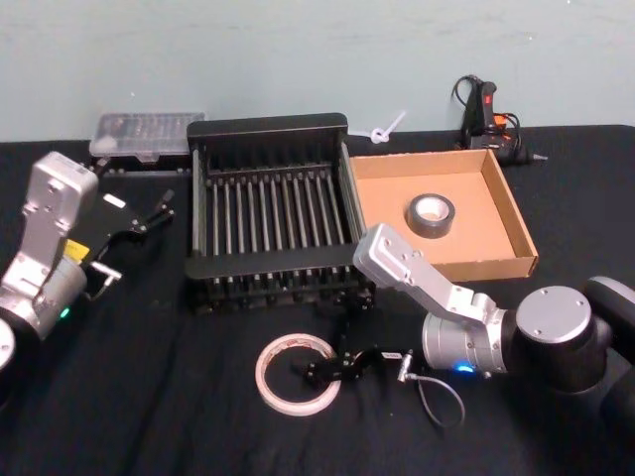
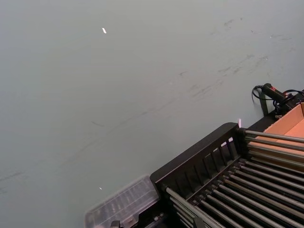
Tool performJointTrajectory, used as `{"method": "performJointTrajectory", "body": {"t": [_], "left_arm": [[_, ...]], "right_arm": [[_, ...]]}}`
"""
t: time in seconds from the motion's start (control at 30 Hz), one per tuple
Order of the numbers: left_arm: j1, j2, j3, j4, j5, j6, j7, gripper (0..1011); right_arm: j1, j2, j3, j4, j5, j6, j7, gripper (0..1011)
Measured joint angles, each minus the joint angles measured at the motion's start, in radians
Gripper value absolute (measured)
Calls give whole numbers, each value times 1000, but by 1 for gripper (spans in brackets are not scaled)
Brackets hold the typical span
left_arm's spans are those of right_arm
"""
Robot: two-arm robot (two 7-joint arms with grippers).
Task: Pick up the white tape and place it into the black box , Pick up the silver tape and place it into the brown box.
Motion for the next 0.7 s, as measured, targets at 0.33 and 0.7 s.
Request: {"method": "performJointTrajectory", "body": {"t": [0.33,0.7], "left_arm": [[0,0,0,0,0,0,0,1001],[0,0,0,0,0,0,0,1001]], "right_arm": [[-2,-2,-2,0,-8,2,3,1002],[-4,-2,-3,-3,-17,6,-2,1002]]}}
